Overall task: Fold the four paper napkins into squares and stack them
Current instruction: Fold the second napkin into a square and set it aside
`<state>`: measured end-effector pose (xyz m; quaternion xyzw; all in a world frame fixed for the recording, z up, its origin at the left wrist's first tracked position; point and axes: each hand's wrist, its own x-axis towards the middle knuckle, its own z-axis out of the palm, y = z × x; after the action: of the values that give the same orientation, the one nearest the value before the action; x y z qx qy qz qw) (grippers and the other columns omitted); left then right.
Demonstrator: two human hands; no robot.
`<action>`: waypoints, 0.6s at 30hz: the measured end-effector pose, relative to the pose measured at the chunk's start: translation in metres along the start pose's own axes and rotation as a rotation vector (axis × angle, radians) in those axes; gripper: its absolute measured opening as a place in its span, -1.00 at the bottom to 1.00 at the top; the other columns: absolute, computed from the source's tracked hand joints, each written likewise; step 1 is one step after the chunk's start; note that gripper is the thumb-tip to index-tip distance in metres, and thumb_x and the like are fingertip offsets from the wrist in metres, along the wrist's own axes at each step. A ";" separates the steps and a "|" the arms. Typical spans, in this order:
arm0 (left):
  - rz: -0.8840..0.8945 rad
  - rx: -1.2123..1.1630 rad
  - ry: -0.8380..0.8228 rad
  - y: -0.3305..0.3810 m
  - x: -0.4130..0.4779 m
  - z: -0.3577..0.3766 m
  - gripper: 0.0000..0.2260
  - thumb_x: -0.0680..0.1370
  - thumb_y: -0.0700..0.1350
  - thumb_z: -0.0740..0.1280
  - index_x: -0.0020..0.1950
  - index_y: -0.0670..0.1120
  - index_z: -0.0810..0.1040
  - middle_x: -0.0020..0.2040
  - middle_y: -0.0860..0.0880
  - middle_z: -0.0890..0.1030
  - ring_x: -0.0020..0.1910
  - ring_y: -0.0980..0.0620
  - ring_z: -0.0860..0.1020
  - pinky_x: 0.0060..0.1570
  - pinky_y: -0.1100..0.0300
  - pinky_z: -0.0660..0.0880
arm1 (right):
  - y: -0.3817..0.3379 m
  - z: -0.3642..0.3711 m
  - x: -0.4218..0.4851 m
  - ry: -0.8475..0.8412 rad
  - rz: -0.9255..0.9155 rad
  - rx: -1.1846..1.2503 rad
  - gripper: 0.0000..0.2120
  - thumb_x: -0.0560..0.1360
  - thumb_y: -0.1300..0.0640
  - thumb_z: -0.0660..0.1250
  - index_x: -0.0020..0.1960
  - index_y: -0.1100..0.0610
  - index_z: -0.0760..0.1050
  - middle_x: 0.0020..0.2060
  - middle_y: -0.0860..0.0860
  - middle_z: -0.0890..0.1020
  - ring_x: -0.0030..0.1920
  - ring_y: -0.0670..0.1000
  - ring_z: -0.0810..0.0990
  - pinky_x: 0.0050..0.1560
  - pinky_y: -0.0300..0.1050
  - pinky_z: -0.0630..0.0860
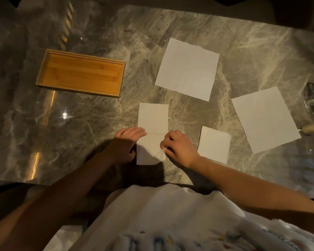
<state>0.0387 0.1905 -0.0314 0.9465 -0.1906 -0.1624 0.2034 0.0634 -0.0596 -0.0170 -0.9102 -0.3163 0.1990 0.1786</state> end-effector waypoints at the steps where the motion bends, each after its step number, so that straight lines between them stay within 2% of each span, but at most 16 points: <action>1: 0.005 0.000 -0.002 -0.001 0.000 -0.001 -0.39 0.27 -0.18 0.26 0.35 -0.01 0.39 0.37 -0.04 0.43 0.37 -0.06 0.37 0.32 0.00 0.23 | 0.000 -0.003 0.001 0.009 -0.009 0.035 -0.86 0.55 0.10 0.25 0.03 0.07 0.55 0.04 0.05 0.52 0.07 0.07 0.42 0.05 0.01 0.41; 4: 0.017 0.008 -0.027 -0.004 0.001 -0.001 -0.40 0.30 -0.06 0.21 0.36 0.00 0.38 0.38 -0.03 0.42 0.37 -0.06 0.35 0.30 0.01 0.23 | -0.004 -0.013 0.001 0.029 -0.023 0.195 -0.85 0.58 0.09 0.23 0.03 0.11 0.55 0.05 0.05 0.56 0.08 0.06 0.47 0.05 0.01 0.45; 8: 0.000 -0.003 0.011 -0.002 0.000 0.003 -0.48 0.39 -0.03 0.25 0.36 -0.04 0.40 0.34 -0.07 0.47 0.32 -0.11 0.42 0.26 -0.03 0.30 | -0.009 -0.020 -0.005 0.114 0.011 0.336 -0.86 0.58 0.12 0.23 0.03 0.13 0.53 0.00 0.03 0.61 0.03 0.03 0.54 0.03 0.01 0.52; 11: -0.027 -0.054 0.130 0.002 0.000 0.008 -0.61 0.43 -0.15 0.37 0.27 -0.05 0.51 0.29 -0.07 0.54 0.28 -0.10 0.48 0.23 -0.03 0.32 | -0.005 -0.017 -0.009 0.119 0.014 0.331 -0.88 0.55 0.16 0.26 0.07 0.11 0.52 0.05 0.03 0.58 0.07 0.02 0.53 0.05 -0.02 0.54; 13: -0.102 -0.139 0.176 0.007 -0.001 0.010 -0.68 0.51 -0.23 0.31 0.25 -0.02 0.55 0.30 0.01 0.53 0.33 -0.03 0.43 0.28 0.04 0.25 | 0.001 -0.013 -0.010 0.088 0.022 0.267 -0.78 0.52 0.20 0.29 0.16 0.09 0.47 0.16 0.03 0.52 0.16 0.01 0.49 0.09 -0.05 0.53; 16: -0.098 -0.147 0.207 0.012 -0.004 0.010 -0.65 0.49 -0.32 0.29 0.20 -0.02 0.58 0.28 0.03 0.55 0.31 -0.01 0.46 0.25 0.02 0.30 | 0.008 -0.008 -0.007 0.040 0.033 0.167 -0.63 0.48 0.19 0.32 0.26 0.04 0.40 0.27 0.01 0.44 0.25 0.02 0.43 0.12 -0.03 0.53; 18: -0.076 -0.143 0.245 0.014 -0.007 0.008 -0.64 0.43 -0.38 0.32 0.14 -0.06 0.61 0.19 -0.03 0.62 0.22 -0.06 0.54 0.19 -0.01 0.38 | 0.009 -0.006 -0.003 0.033 0.025 0.149 -0.63 0.48 0.19 0.31 0.27 0.03 0.39 0.28 0.01 0.44 0.25 0.04 0.43 0.10 0.00 0.54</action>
<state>0.0256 0.1791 -0.0305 0.9488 -0.1166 -0.0666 0.2859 0.0687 -0.0693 -0.0153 -0.9014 -0.2863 0.2090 0.2488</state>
